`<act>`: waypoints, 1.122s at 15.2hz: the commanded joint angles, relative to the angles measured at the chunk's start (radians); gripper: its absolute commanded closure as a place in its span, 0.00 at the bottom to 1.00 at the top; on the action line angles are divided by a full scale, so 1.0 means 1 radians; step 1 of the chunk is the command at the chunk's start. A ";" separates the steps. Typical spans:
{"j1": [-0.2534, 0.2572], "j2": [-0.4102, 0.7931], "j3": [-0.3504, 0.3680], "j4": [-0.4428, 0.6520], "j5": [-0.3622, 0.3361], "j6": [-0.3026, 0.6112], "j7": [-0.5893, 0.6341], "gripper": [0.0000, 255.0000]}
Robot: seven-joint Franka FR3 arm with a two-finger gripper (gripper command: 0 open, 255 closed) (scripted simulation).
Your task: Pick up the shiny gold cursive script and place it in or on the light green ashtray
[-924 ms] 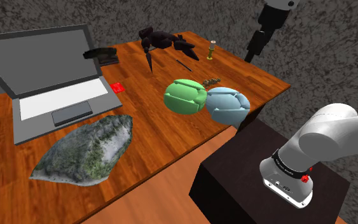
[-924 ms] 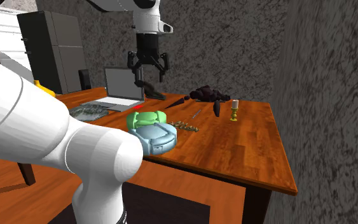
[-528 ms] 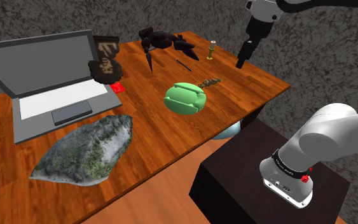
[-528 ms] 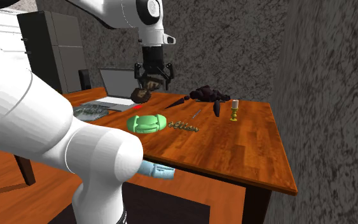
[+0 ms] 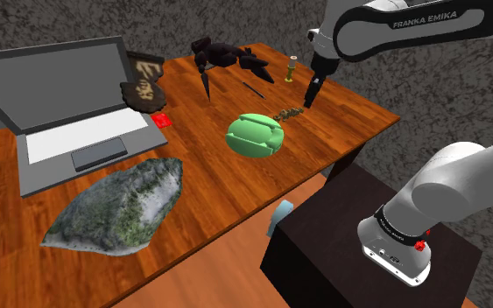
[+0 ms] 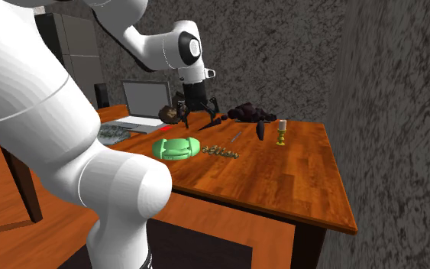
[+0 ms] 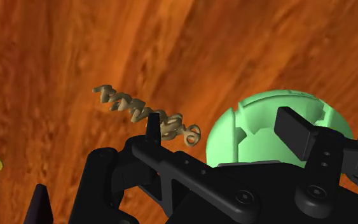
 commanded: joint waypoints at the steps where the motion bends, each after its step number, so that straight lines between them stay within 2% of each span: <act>1: -0.001 0.065 0.006 -0.003 -0.031 0.079 -0.016 0.00; 9: -0.027 0.356 0.023 0.058 -0.200 0.348 -0.038 0.00; 17: -0.043 0.453 0.013 0.048 -0.250 0.455 -0.009 0.00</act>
